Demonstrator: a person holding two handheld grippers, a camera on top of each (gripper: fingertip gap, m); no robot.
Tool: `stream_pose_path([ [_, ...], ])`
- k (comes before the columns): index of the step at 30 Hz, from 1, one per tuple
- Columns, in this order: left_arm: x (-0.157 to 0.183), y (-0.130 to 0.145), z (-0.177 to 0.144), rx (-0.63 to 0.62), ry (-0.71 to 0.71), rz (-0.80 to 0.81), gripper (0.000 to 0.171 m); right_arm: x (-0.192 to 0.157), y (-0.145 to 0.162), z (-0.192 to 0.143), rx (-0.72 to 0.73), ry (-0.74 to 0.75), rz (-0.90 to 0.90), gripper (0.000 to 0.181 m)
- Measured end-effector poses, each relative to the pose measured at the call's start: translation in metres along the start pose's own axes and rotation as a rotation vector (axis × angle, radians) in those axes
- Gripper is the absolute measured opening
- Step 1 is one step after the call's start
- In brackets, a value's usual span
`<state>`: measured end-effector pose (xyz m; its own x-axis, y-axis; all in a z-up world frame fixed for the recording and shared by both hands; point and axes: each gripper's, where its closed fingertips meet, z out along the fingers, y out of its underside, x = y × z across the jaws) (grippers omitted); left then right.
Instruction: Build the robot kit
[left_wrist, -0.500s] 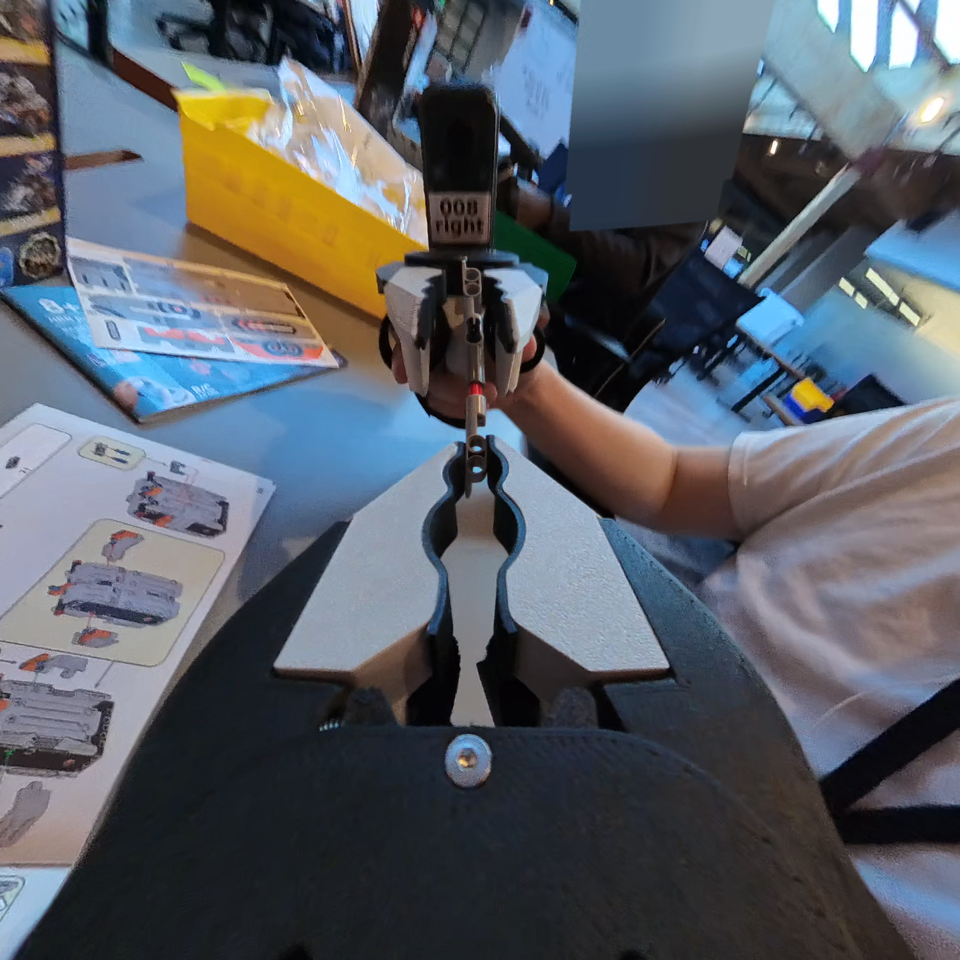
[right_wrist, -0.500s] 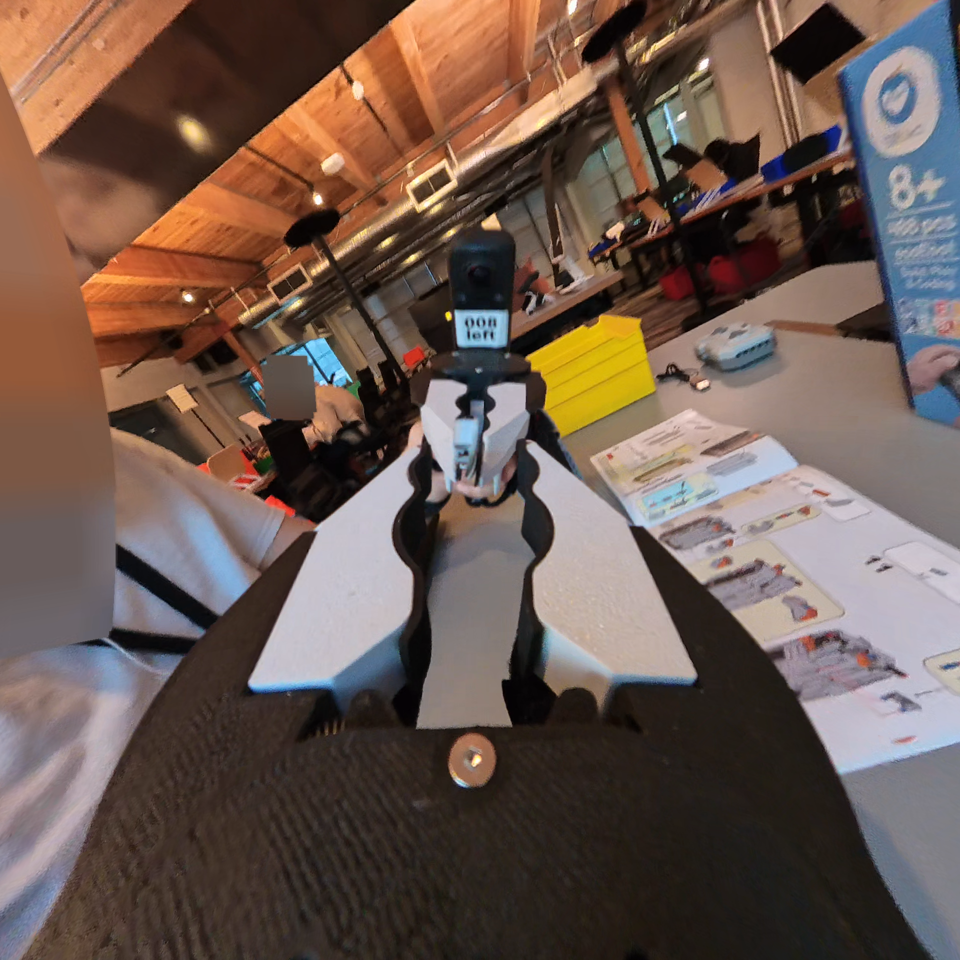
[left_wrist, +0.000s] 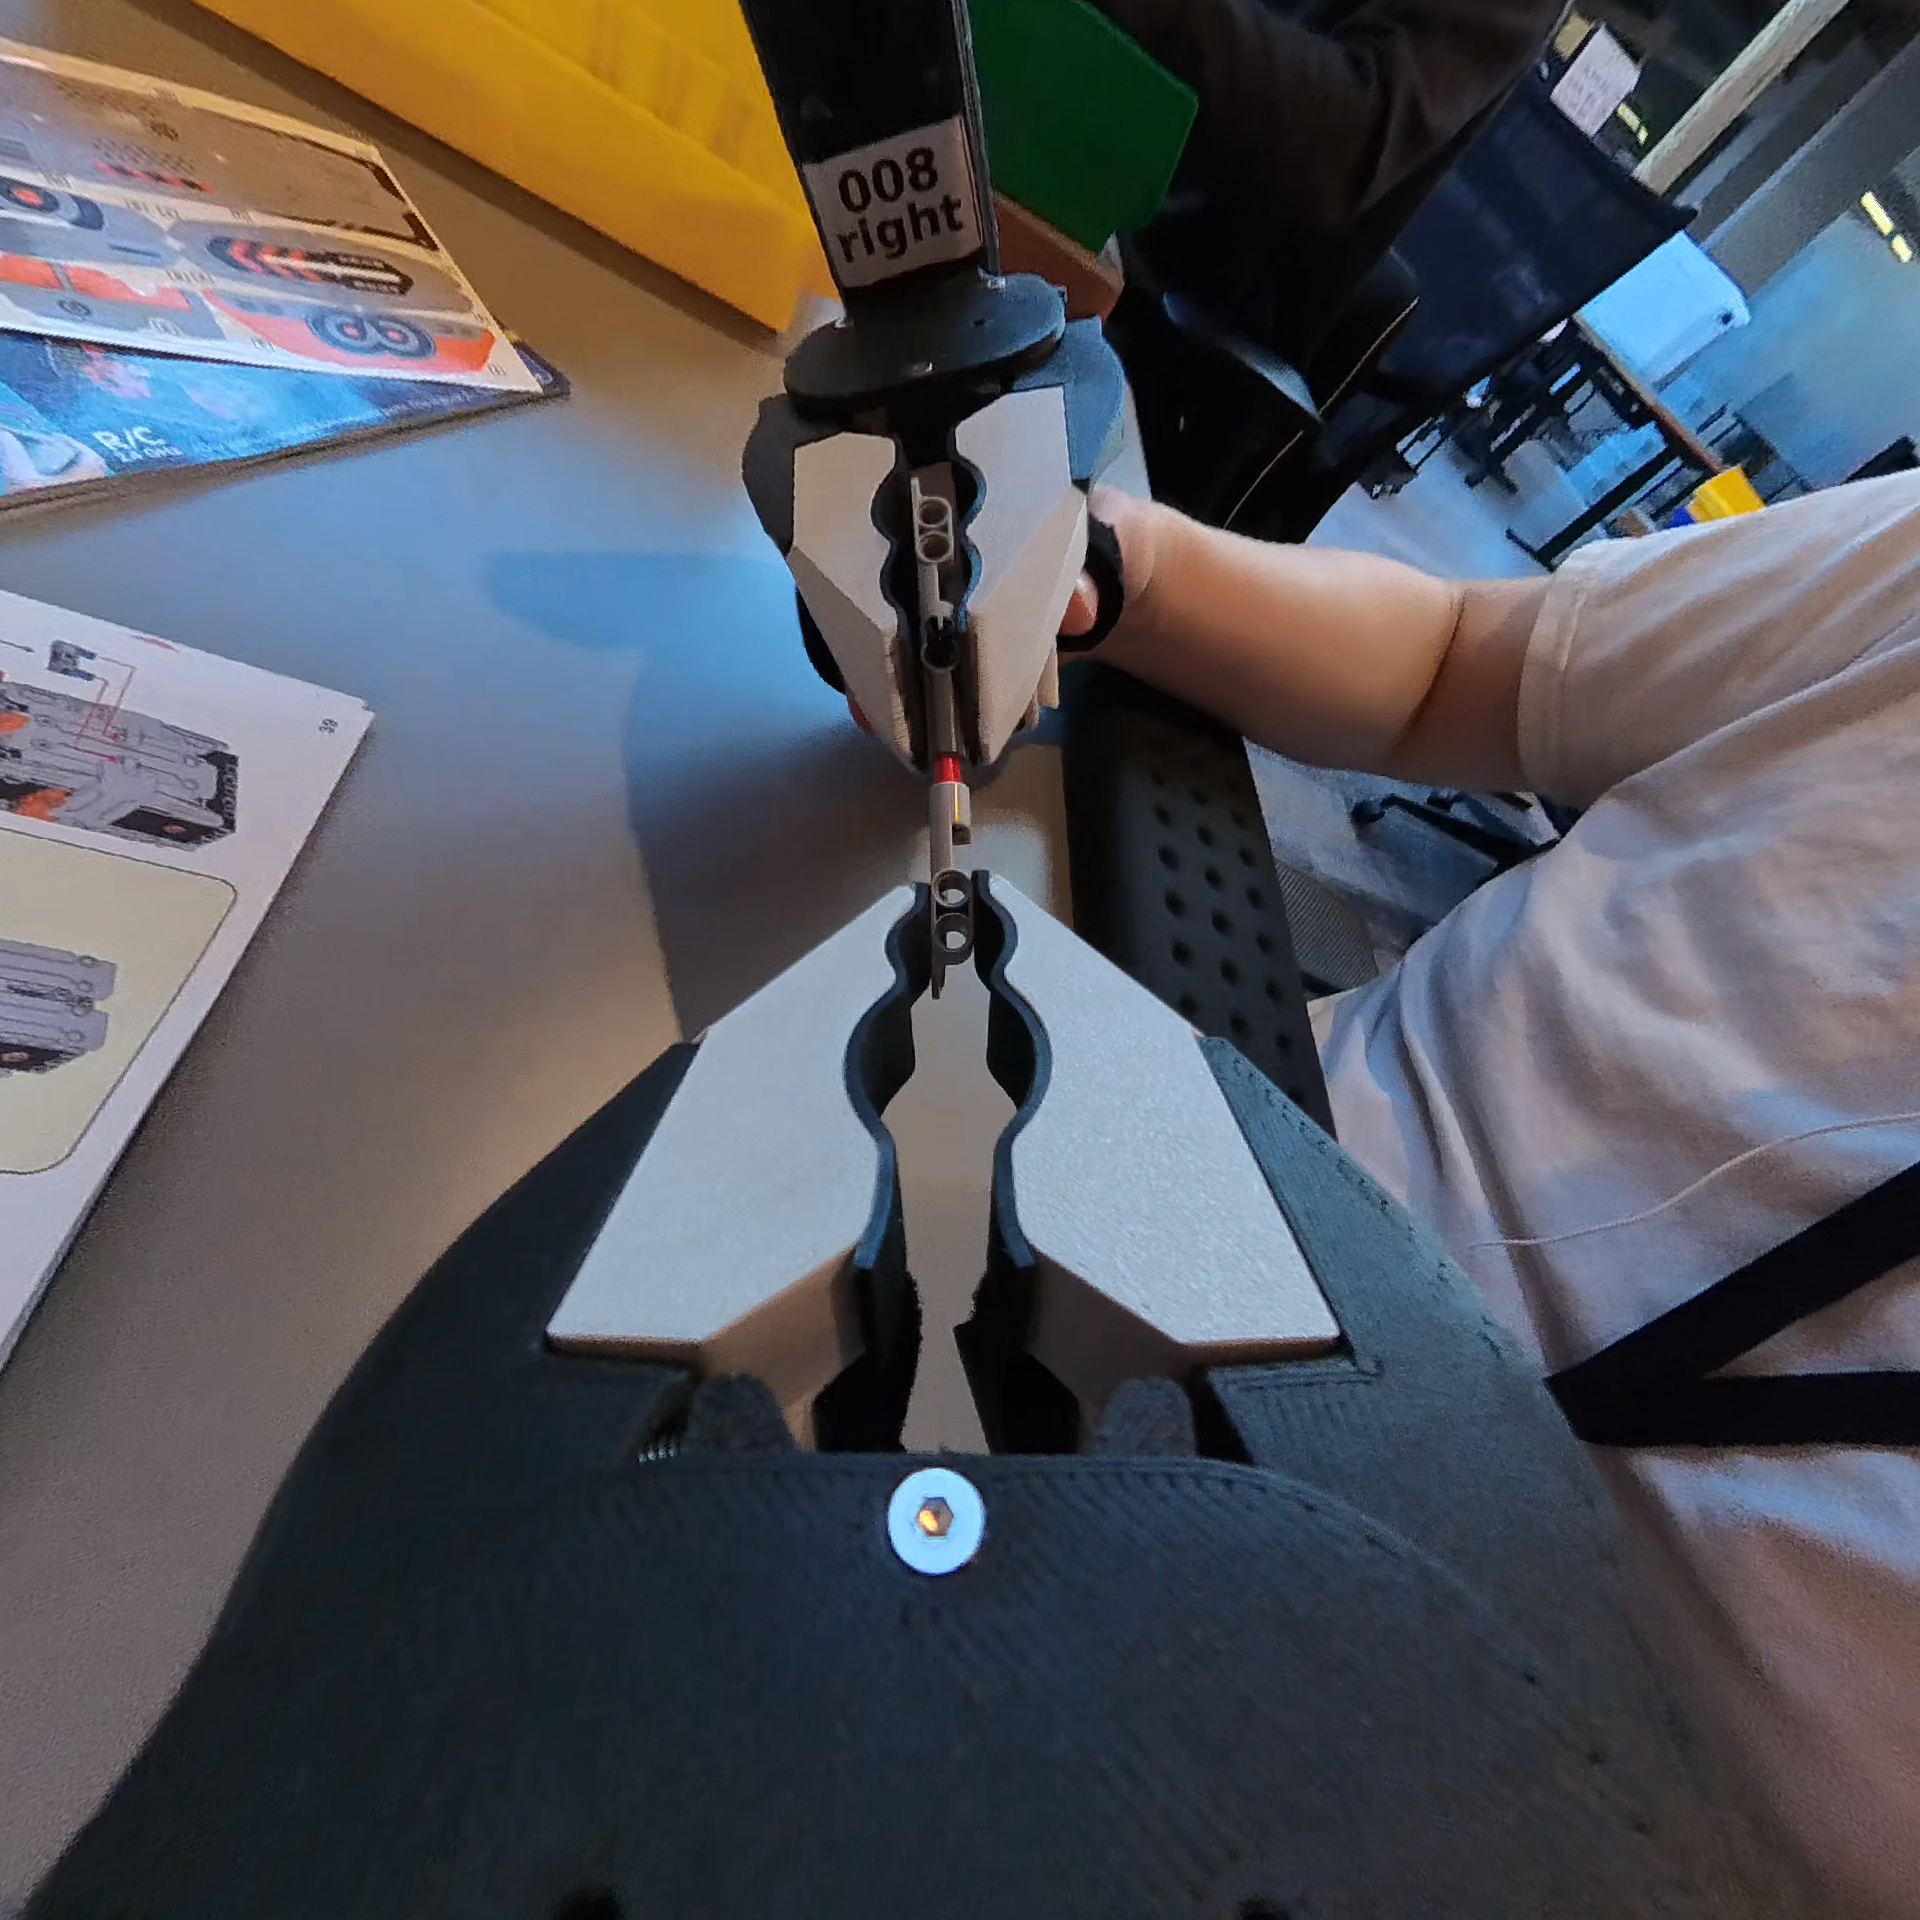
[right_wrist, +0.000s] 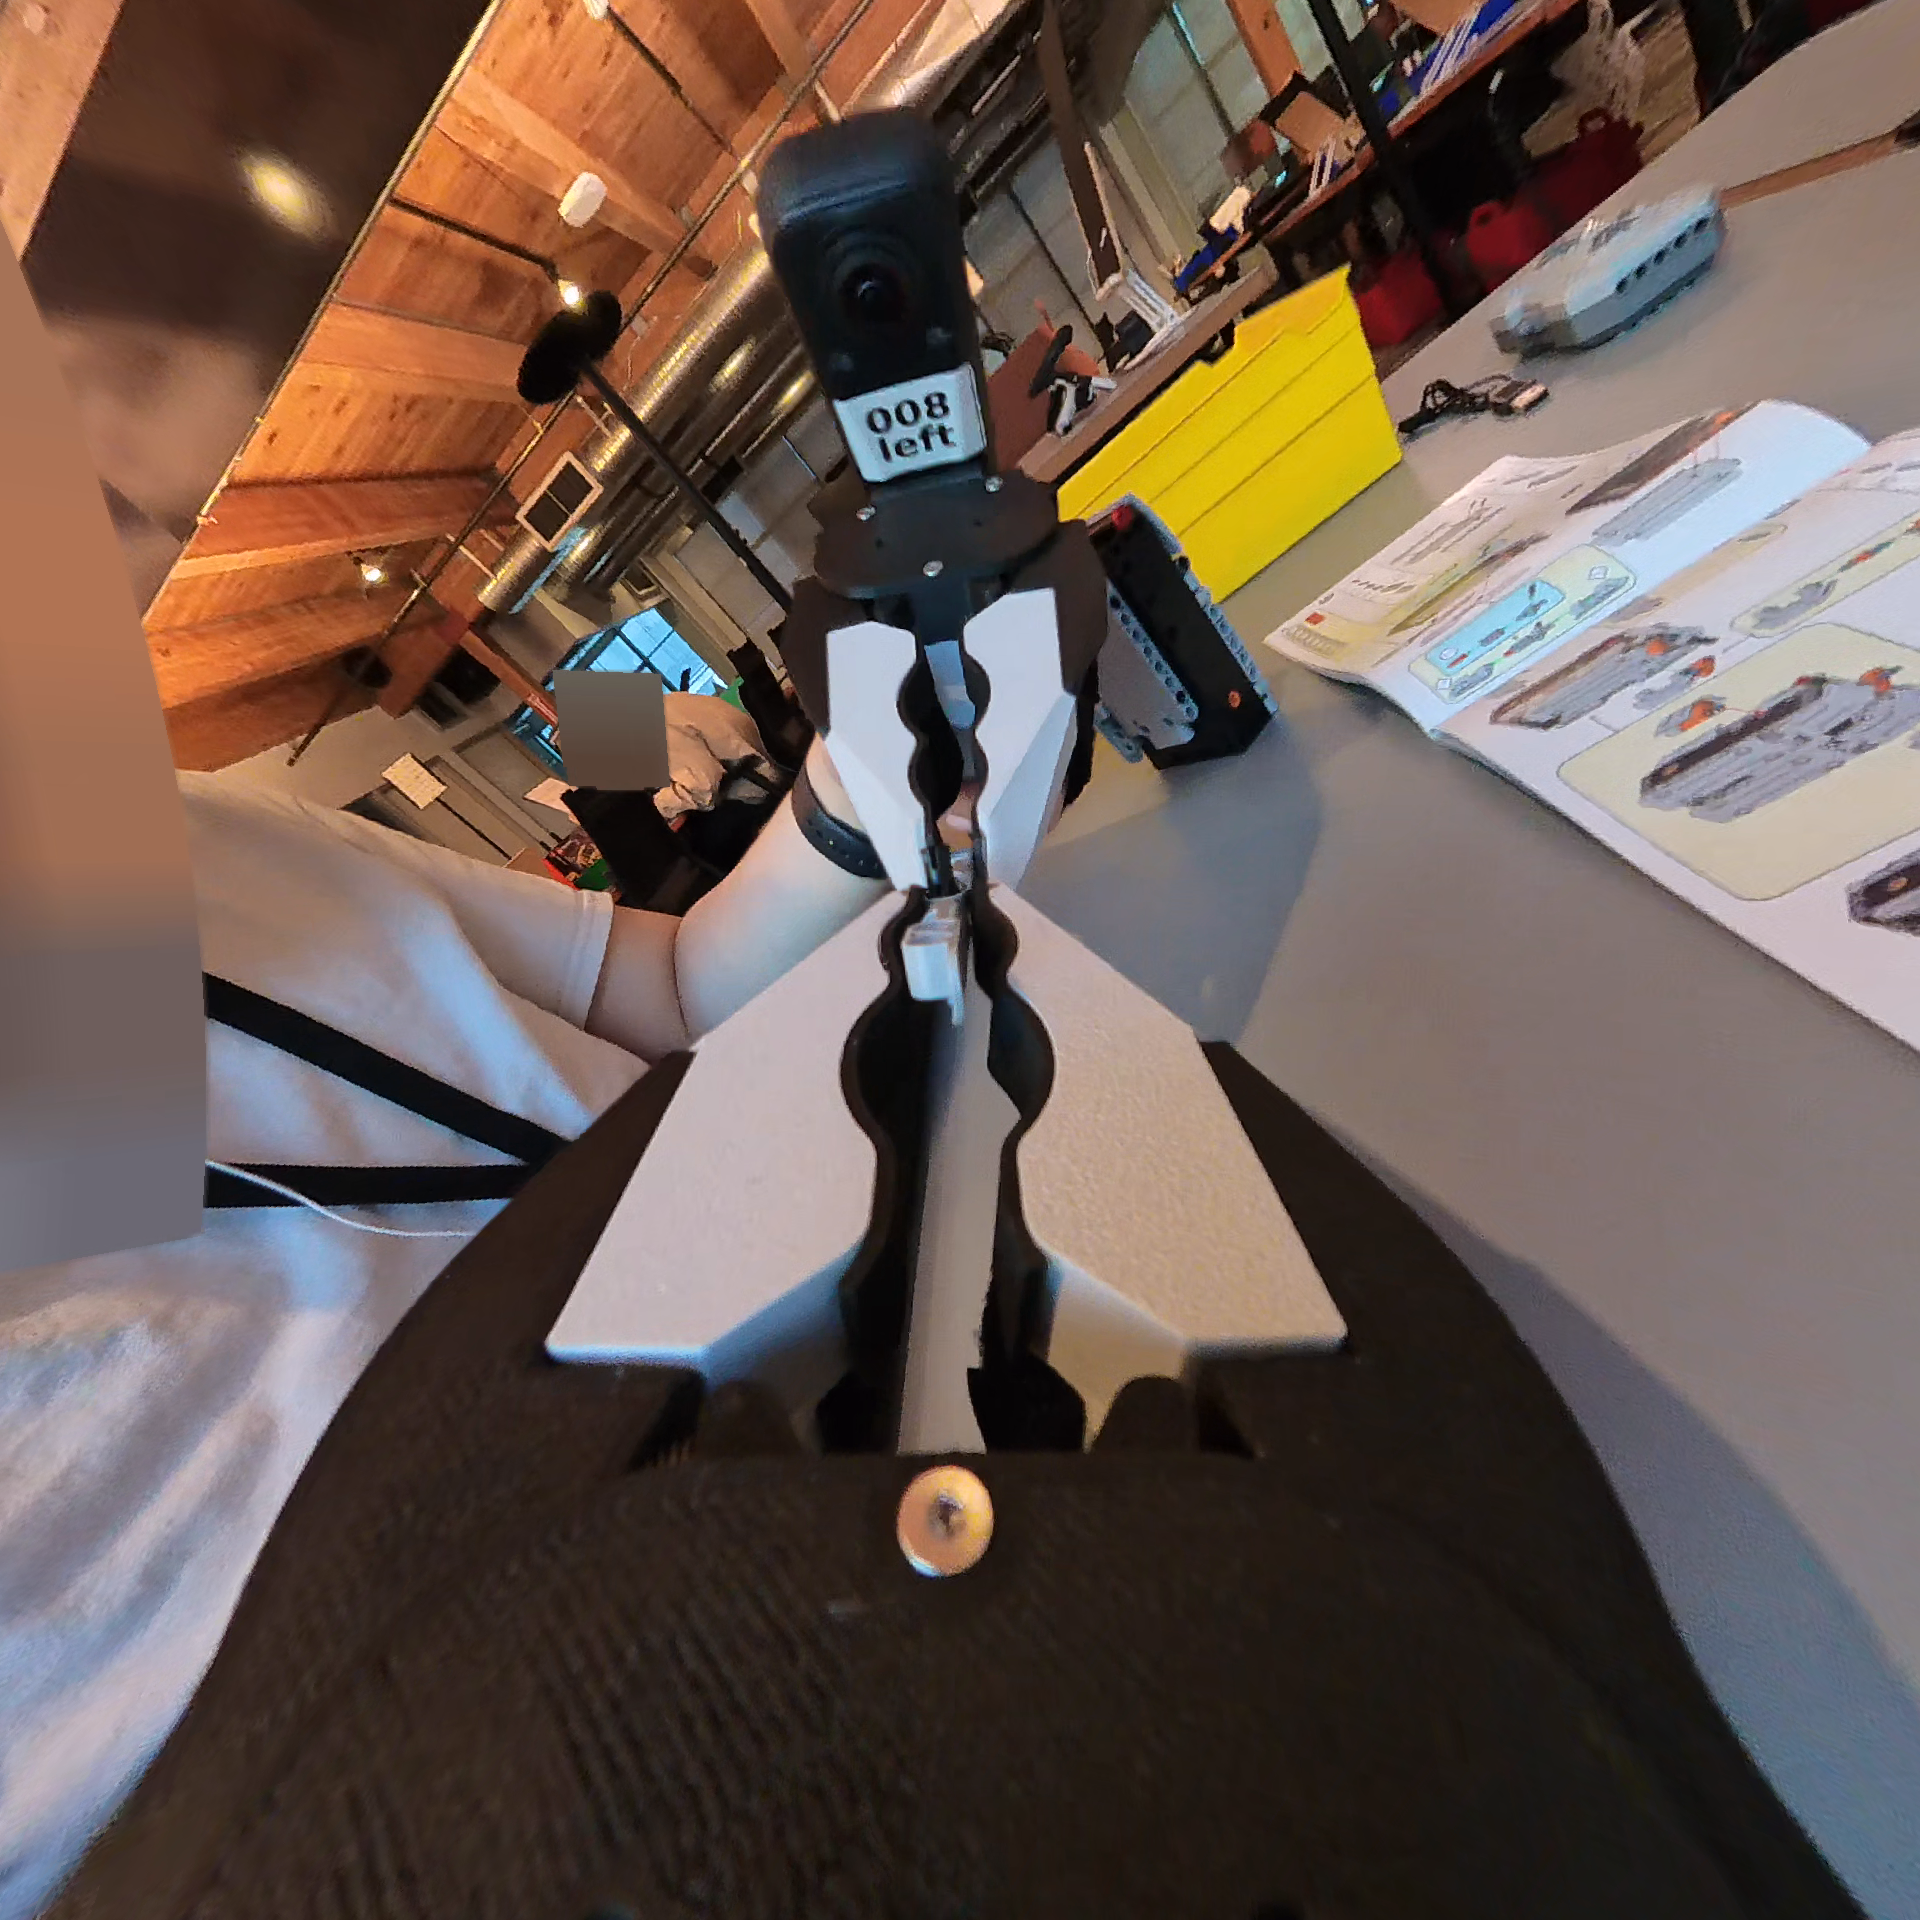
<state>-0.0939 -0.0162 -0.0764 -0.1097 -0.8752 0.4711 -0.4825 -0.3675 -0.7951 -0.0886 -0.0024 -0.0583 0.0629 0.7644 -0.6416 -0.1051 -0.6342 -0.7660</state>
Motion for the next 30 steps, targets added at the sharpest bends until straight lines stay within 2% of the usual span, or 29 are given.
stream_pose_path([
  [6, 0.004, -0.006, -0.002, 0.065, 0.060, -0.018, 0.006, -0.002, 0.002, -0.001, -0.001, 0.014, -0.046, 0.005],
  [8, 0.002, -0.009, 0.002, 0.078, 0.042, -0.001, 0.027, -0.002, 0.004, 0.001, -0.022, 0.039, -0.102, 0.005],
  [9, 0.002, -0.008, 0.005, 0.071, 0.034, 0.012, 0.030, -0.001, 0.007, 0.003, -0.036, 0.049, -0.128, 0.006],
  [10, 0.002, -0.007, 0.007, 0.059, 0.019, 0.023, 0.023, -0.001, 0.008, 0.004, -0.042, 0.053, -0.142, 0.006],
  [11, 0.002, -0.006, 0.008, 0.048, 0.011, 0.044, 0.005, -0.001, 0.006, 0.004, -0.031, 0.058, -0.152, 0.006],
  [16, 0.009, -0.001, 0.008, 0.044, 0.011, 0.073, 0.005, -0.007, 0.010, 0.005, -0.015, 0.054, -0.199, 0.006],
  [20, 0.016, 0.014, 0.013, -0.004, -0.010, 0.112, 0.005, -0.012, 0.026, 0.007, -0.049, 0.046, -0.176, 0.005],
  [30, 0.021, 0.028, 0.012, 0.004, 0.008, 0.069, 0.005, -0.013, 0.040, 0.010, -0.086, 0.063, -0.174, 0.006],
])
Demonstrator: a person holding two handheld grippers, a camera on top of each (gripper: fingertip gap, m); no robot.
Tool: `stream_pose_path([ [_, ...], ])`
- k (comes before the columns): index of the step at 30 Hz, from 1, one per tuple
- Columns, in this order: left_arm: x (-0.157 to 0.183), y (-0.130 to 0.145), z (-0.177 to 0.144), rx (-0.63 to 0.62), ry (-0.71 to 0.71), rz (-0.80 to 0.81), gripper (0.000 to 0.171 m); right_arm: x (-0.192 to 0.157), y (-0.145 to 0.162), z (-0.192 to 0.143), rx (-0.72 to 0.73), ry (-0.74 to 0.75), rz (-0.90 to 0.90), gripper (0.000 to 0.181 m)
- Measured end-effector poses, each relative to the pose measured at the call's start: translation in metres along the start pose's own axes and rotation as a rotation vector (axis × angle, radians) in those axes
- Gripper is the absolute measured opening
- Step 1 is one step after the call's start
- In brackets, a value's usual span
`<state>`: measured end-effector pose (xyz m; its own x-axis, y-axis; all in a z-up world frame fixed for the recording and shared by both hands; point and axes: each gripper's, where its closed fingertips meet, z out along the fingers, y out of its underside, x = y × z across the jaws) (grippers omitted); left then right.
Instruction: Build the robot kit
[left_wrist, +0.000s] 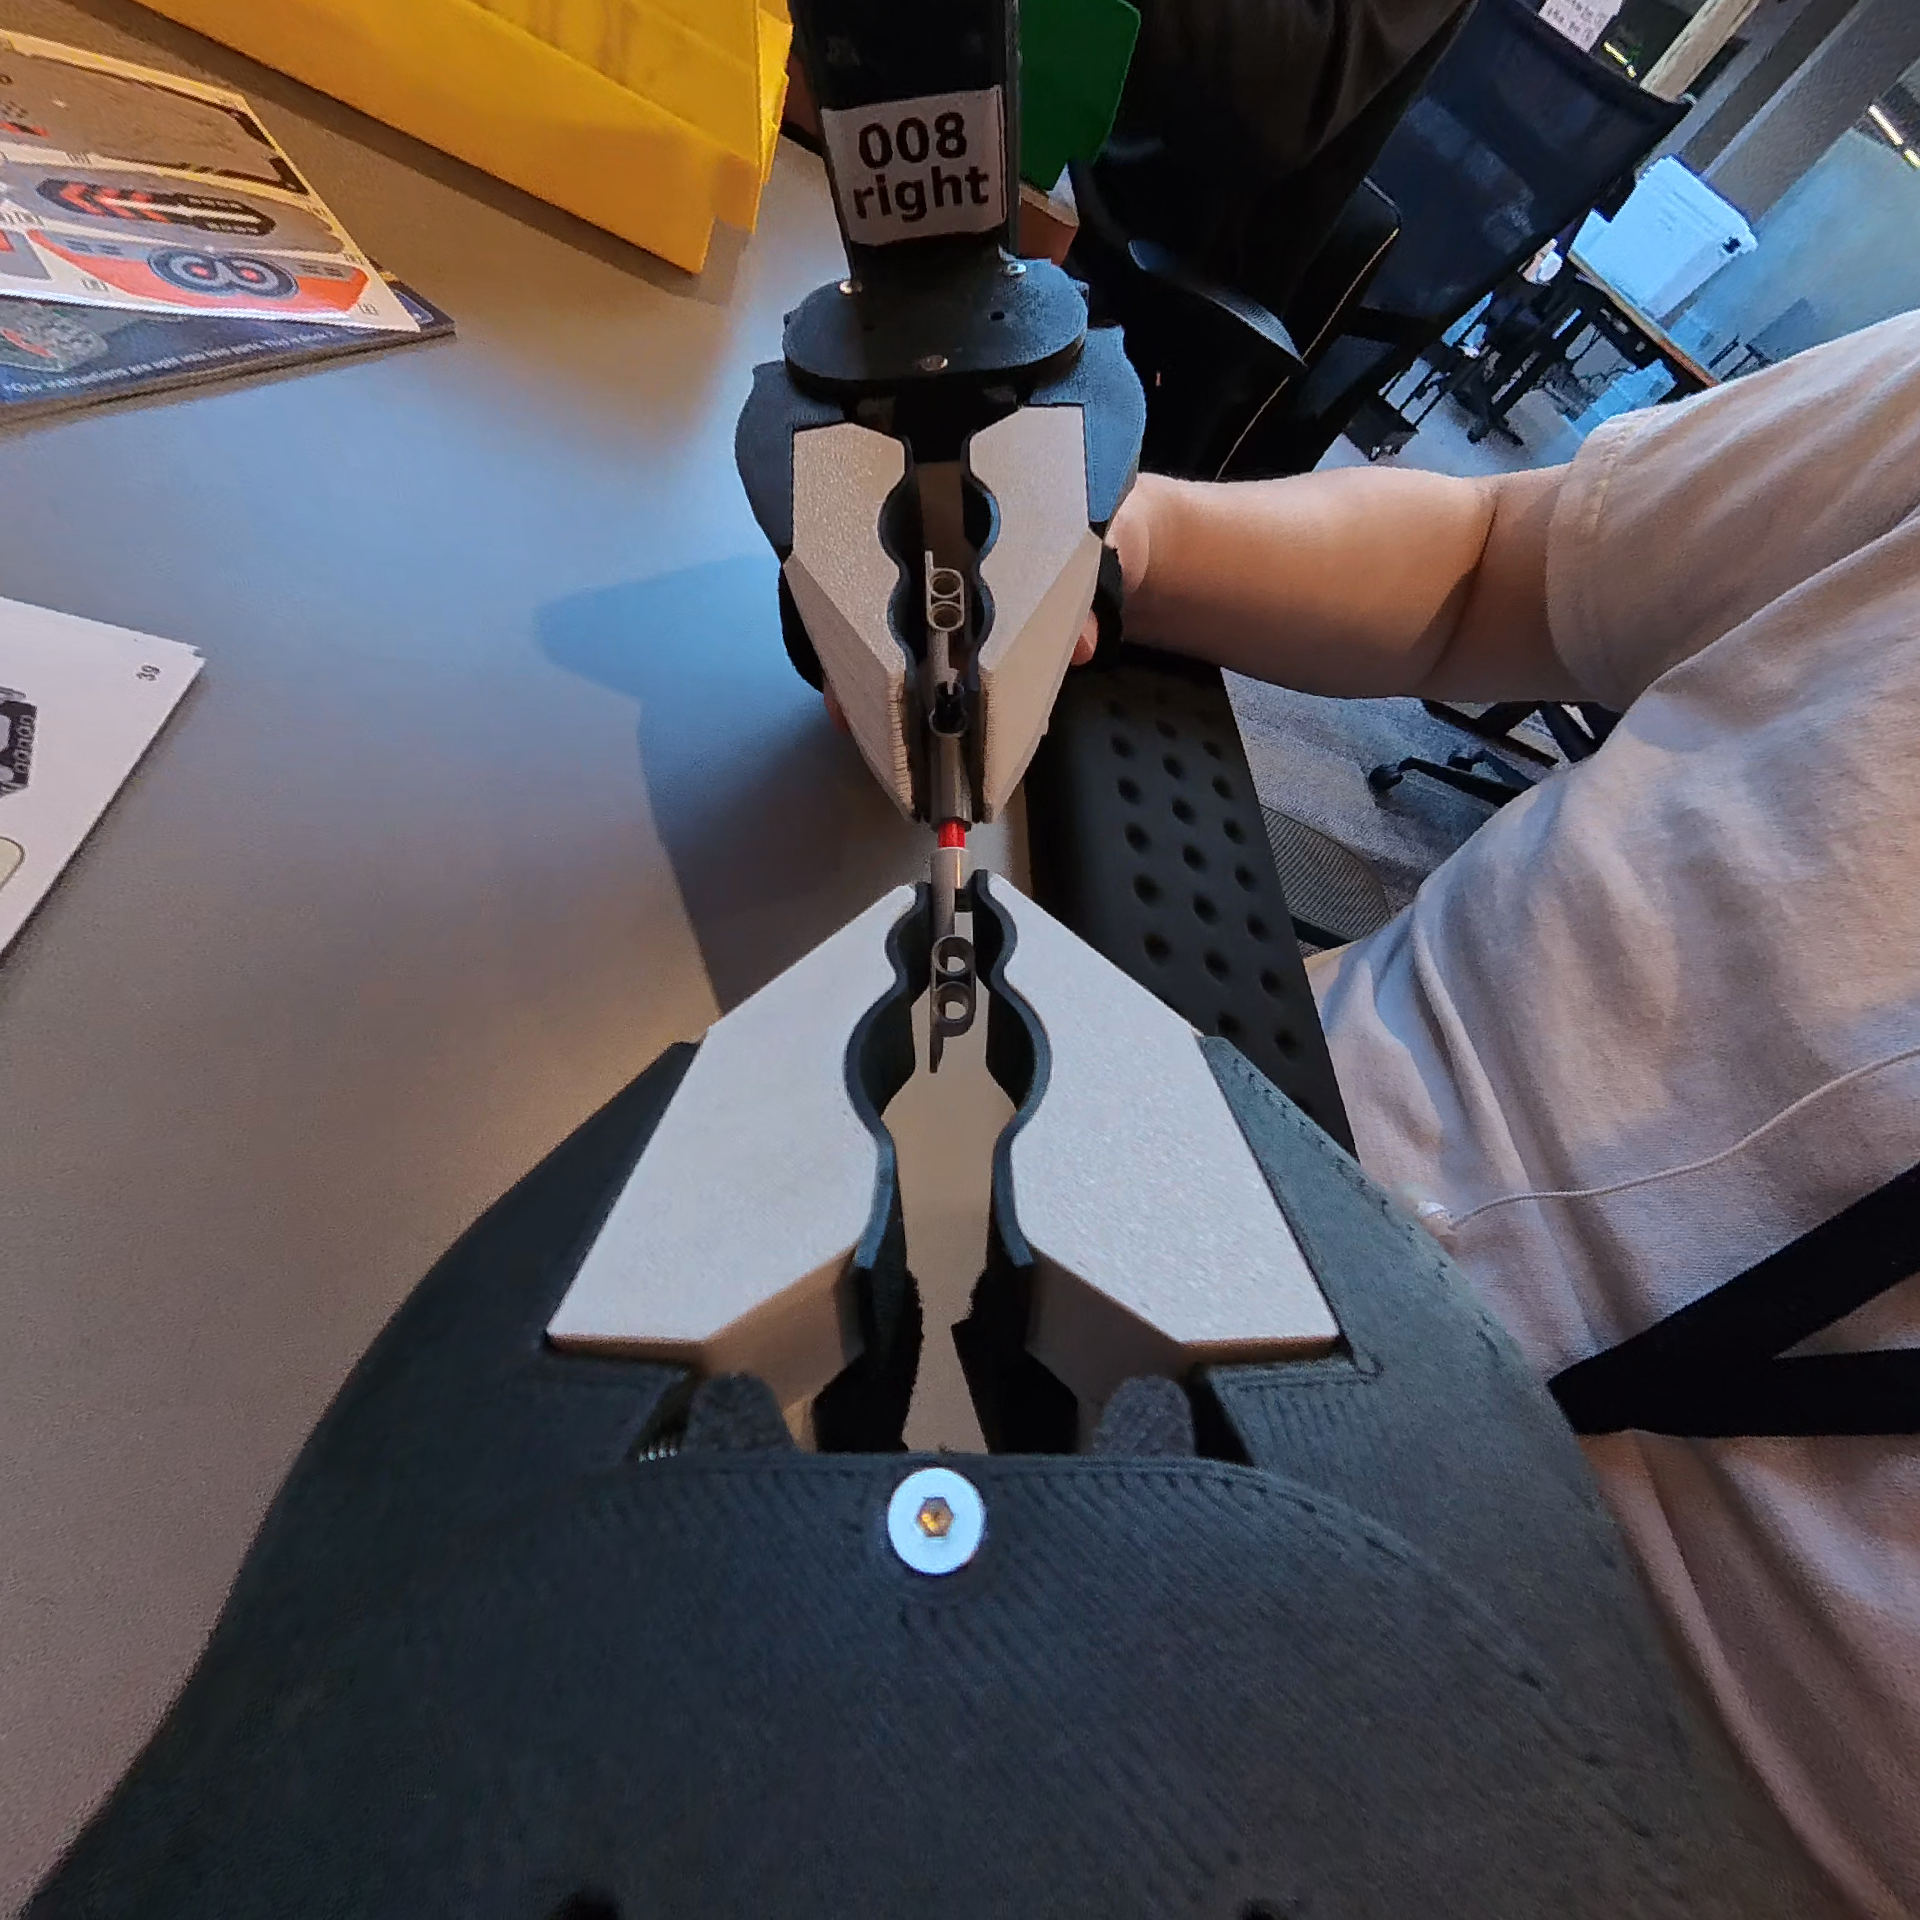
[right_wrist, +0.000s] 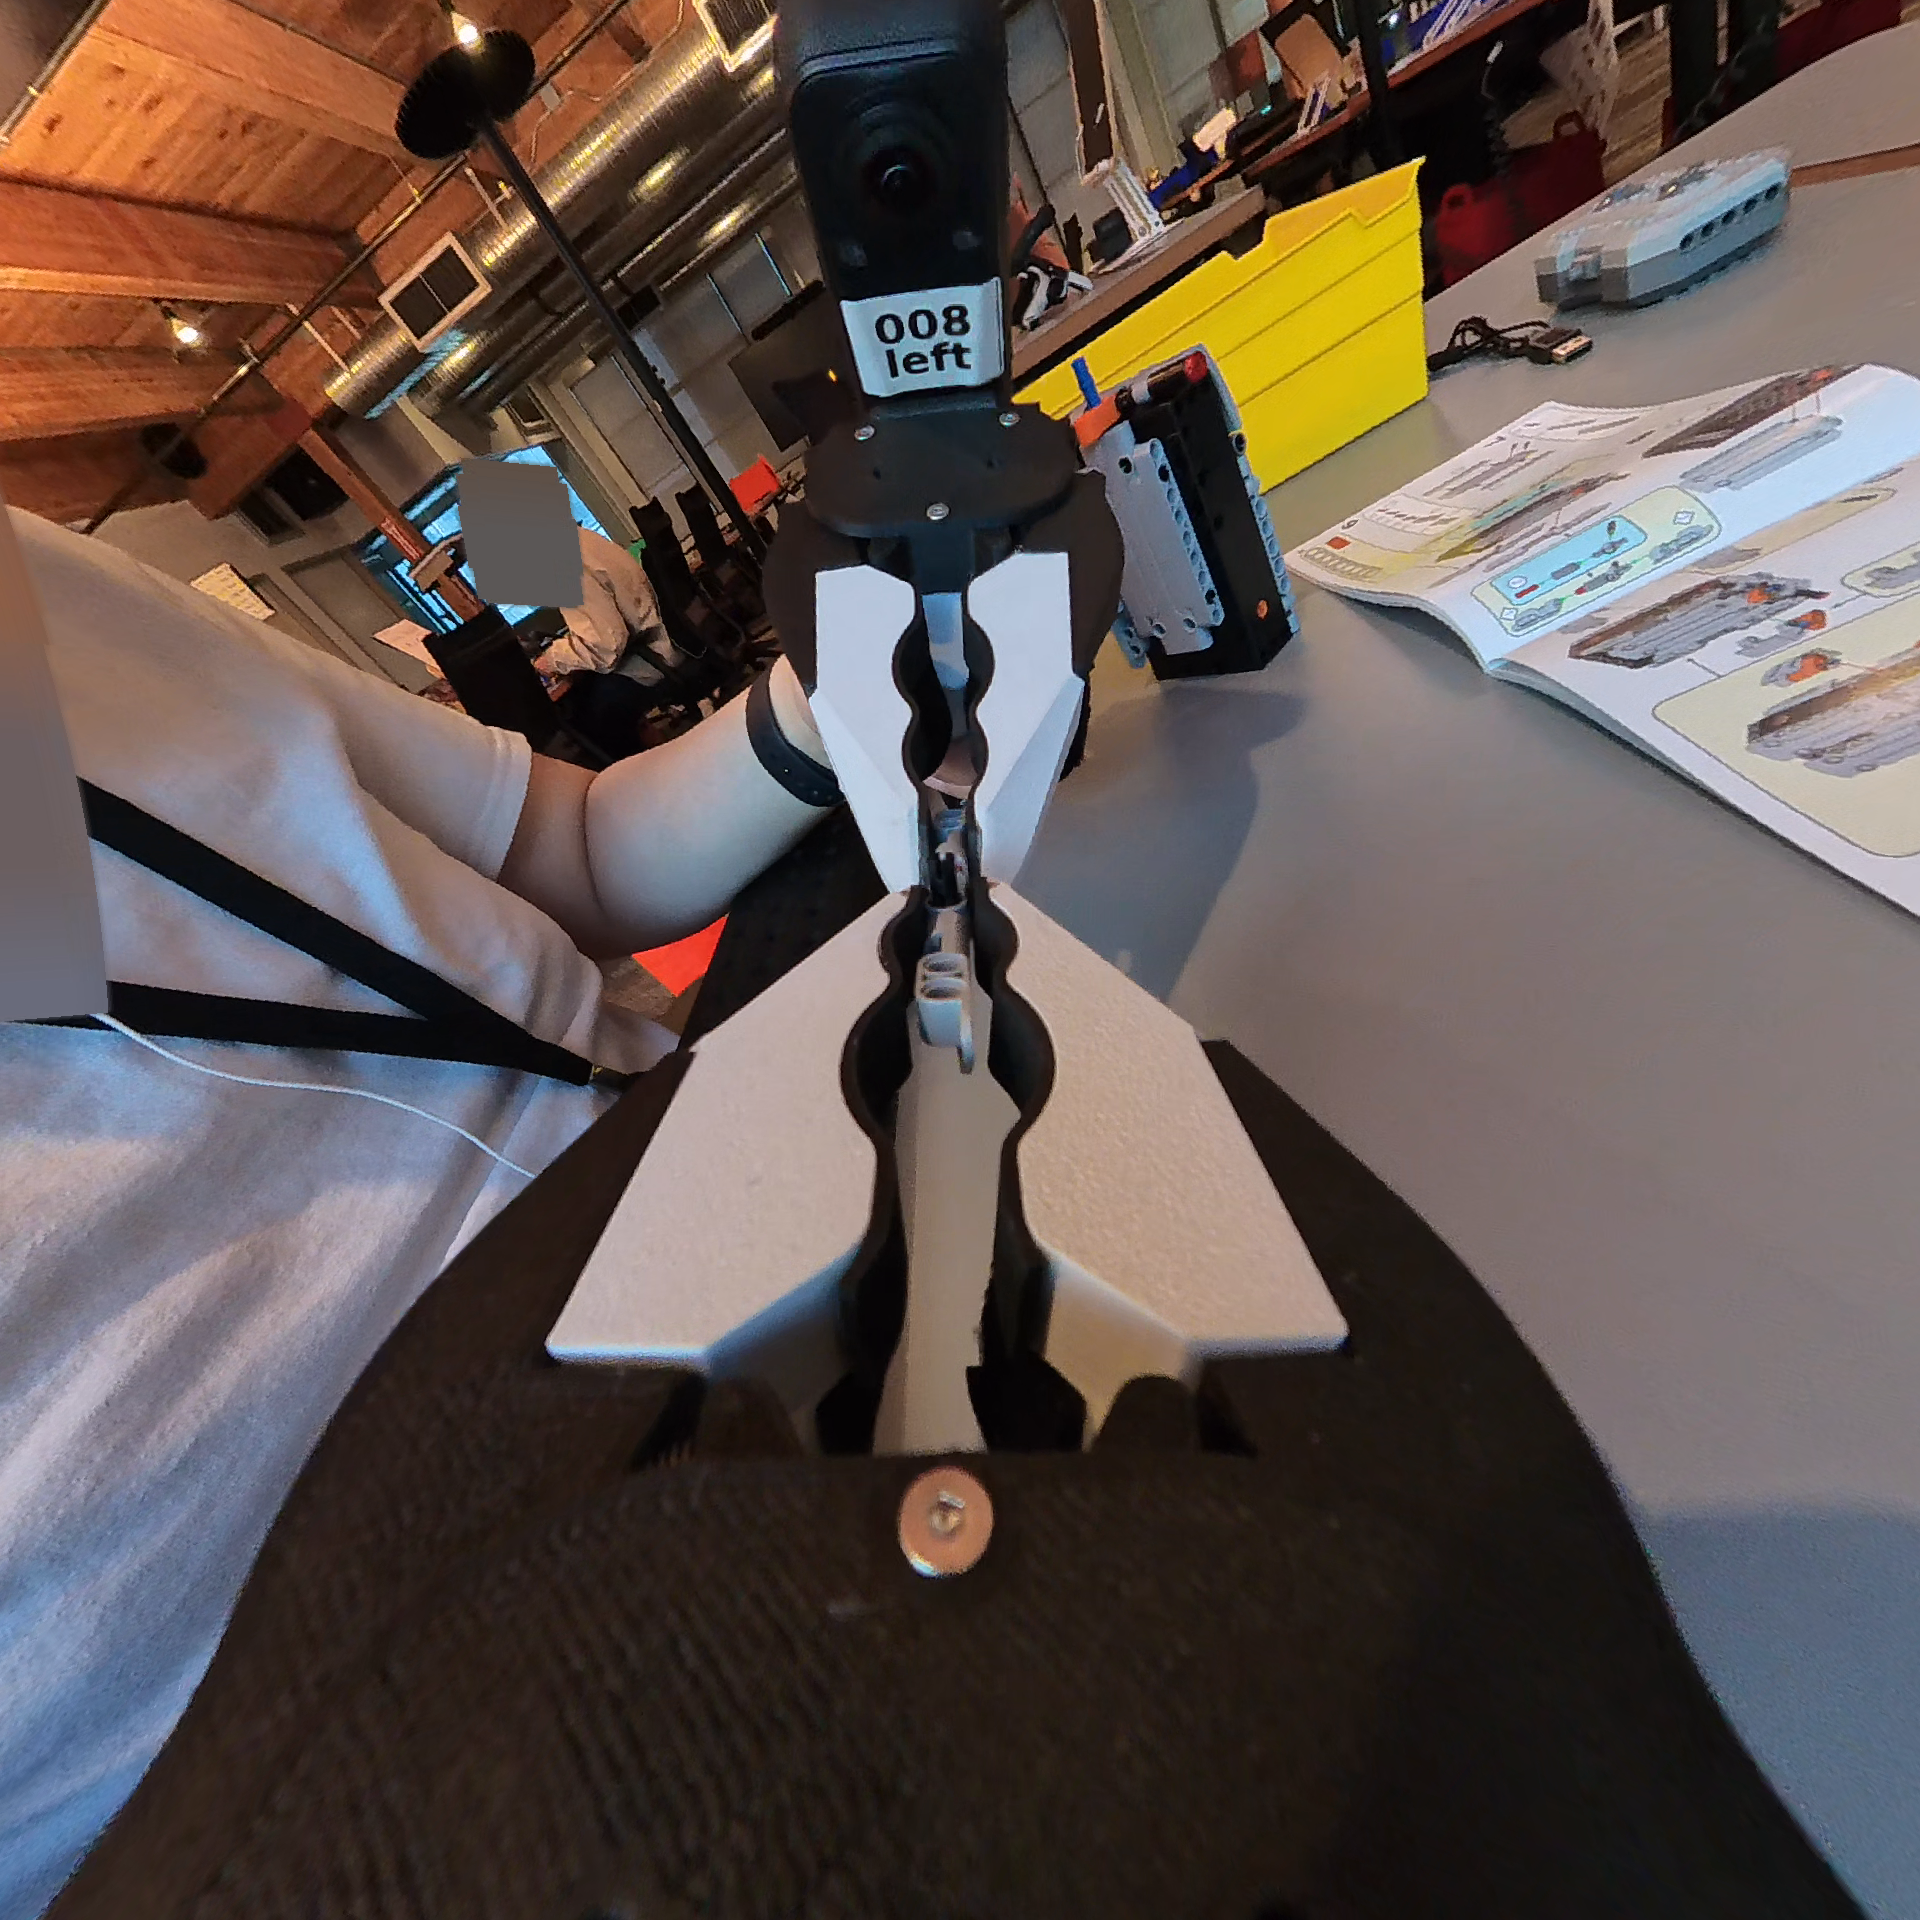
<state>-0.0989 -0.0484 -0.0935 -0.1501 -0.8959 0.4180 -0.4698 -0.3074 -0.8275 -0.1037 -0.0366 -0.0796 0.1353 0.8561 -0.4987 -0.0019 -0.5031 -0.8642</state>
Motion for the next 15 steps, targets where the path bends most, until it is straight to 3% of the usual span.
stream_pose_path([
  [12, 0.0002, 0.0006, -0.0001, 0.003, 0.015, -0.018, 0.005, 0.0000, -0.0001, -0.0004, -0.007, 0.001, -0.001, 0.005],
  [15, 0.0032, -0.0018, 0.0000, 0.054, 0.034, -0.022, 0.005, -0.0027, -0.0004, -0.0010, -0.007, 0.007, -0.034, 0.005],
])
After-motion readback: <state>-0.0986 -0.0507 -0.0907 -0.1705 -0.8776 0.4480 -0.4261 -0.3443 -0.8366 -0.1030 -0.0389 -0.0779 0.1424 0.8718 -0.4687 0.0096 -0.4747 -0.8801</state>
